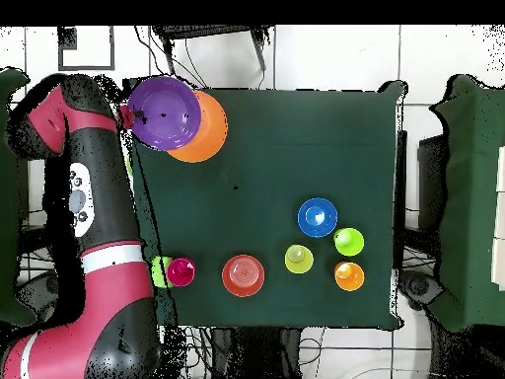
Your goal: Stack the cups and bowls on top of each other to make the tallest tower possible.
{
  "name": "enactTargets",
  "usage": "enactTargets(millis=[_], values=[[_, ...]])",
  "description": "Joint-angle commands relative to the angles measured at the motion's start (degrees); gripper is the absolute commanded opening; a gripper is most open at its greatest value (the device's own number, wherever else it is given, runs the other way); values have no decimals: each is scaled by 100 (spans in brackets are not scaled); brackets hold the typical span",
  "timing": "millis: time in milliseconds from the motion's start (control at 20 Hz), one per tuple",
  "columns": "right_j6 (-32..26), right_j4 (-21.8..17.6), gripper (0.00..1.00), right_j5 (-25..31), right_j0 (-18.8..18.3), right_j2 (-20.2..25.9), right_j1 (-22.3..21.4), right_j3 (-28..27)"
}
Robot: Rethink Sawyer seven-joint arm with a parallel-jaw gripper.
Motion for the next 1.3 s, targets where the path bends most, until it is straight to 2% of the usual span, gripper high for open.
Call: enactTargets(millis=[50, 250, 600, 800, 1050, 1300], values=[[160, -273, 0, 693, 37, -144, 223, -354], [-121, -281, 0, 788, 4, -320, 324, -604], [-189, -346, 0, 599, 77, -687, 525, -844], [-477, -309, 0, 708, 87, -889, 600, -981], [-610, -177, 0, 757, 46, -995, 895, -1346], [-1146, 0, 0, 1278, -44, -1158, 1118, -1740]])
